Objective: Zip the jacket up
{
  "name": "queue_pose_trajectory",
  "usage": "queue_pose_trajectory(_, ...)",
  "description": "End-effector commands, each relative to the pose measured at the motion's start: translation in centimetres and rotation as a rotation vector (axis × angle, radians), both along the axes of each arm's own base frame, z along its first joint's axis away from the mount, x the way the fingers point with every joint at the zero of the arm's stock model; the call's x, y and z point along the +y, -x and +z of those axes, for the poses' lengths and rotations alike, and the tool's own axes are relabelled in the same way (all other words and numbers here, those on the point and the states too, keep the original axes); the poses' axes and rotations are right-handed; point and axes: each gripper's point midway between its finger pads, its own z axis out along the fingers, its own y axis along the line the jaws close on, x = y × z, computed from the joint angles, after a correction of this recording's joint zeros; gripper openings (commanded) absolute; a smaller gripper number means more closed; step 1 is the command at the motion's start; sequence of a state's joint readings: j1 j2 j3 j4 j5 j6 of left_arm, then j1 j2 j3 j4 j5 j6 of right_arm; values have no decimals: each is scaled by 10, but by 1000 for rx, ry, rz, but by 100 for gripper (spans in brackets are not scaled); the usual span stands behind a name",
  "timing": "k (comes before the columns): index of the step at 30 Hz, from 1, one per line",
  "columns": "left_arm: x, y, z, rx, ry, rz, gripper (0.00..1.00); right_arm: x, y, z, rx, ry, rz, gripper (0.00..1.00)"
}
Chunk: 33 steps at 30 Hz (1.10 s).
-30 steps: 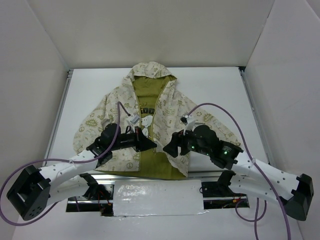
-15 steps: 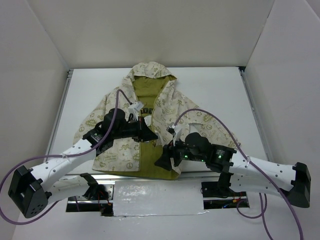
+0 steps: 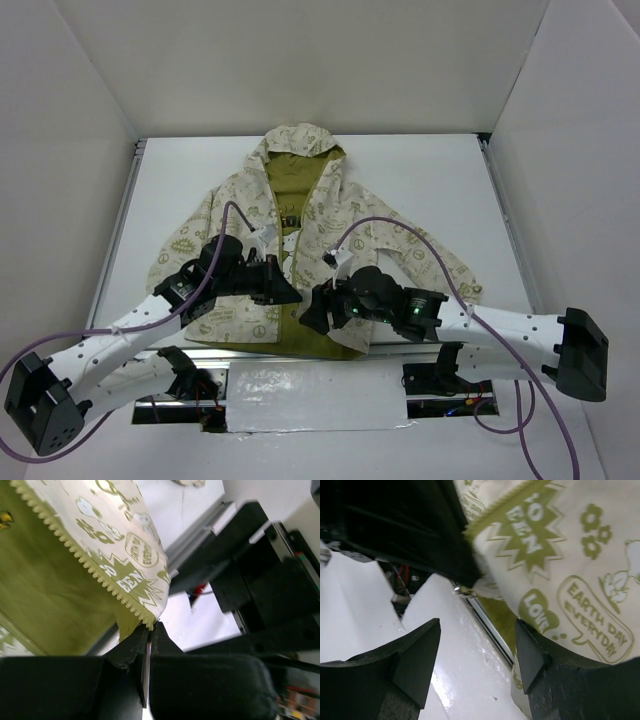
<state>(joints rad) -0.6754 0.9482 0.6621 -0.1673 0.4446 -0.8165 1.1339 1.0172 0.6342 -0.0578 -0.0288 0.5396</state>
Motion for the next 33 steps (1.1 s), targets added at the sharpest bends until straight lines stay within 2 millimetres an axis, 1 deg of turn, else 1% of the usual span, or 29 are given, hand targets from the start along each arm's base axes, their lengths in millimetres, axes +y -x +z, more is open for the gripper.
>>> queue_pose_trajectory(1,-8,19,19,31,118,-76,0,1,-14,9,-70,-37,-39,68)
queue_pose_trajectory(3,-10,24,20,50,154,-95,0,-3,-14,7,-92,-39,-33,67)
queue_pose_trajectory(4,-11,30,22,59,175,-124,0,-3,-12,6,-98,-39,-24,67)
queue_pose_trajectory(5,-13,32,24,58,203,-136,0,-3,-11,8,-114,-49,-12,67)
queue_pose_trajectory(6,-14,33,24,61,213,-146,0,-5,-6,6,-111,-59,12,67)
queue_pose_trajectory(8,-14,39,24,71,234,-174,0,-5,-4,7,-127,-76,30,66)
queue_pose_trajectory(9,-15,40,28,59,252,-182,0,-8,1,3,-131,-81,49,66)
queue_pose_trajectory(11,-15,45,29,51,274,-207,0,-6,6,7,-145,-118,81,65)
queue_pose_trajectory(12,-15,46,31,47,288,-215,0,-5,14,4,-132,-129,123,64)
queue_pose_trajectory(13,-16,46,38,12,313,-223,0,-4,19,5,-128,-142,148,64)
queue_pose_trajectory(14,-15,46,37,8,317,-217,0,-1,22,8,-131,-164,173,63)
queue_pose_trajectory(16,-15,45,43,-26,336,-215,0,2,33,6,-107,-183,229,63)
queue_pose_trajectory(17,-15,44,42,-33,338,-210,0,5,34,12,-115,-214,242,62)
queue_pose_trajectory(19,-15,42,44,-56,355,-197,0,4,41,12,-105,-245,262,63)
queue_pose_trajectory(20,-15,42,46,-61,364,-197,0,5,41,18,-114,-275,265,63)
queue_pose_trajectory(21,-15,41,47,-68,373,-196,0,3,43,18,-117,-287,270,63)
queue_pose_trajectory(23,-16,39,47,-78,387,-188,0,2,44,25,-123,-319,269,63)
queue_pose_trajectory(25,-17,39,42,-69,388,-186,0,-1,43,27,-128,-334,260,62)
queue_pose_trajectory(26,-18,38,44,-73,405,-187,0,-1,43,28,-128,-342,254,60)
queue_pose_trajectory(27,-19,38,40,-61,406,-191,0,-3,43,29,-131,-350,251,58)
queue_pose_trajectory(29,-20,38,41,-63,426,-198,0,-5,43,29,-133,-366,243,56)
queue_pose_trajectory(31,-21,38,34,-46,419,-201,0,-6,41,32,-138,-381,227,54)
queue_pose_trajectory(33,-22,38,34,-44,425,-203,0,-9,38,30,-137,-387,205,50)
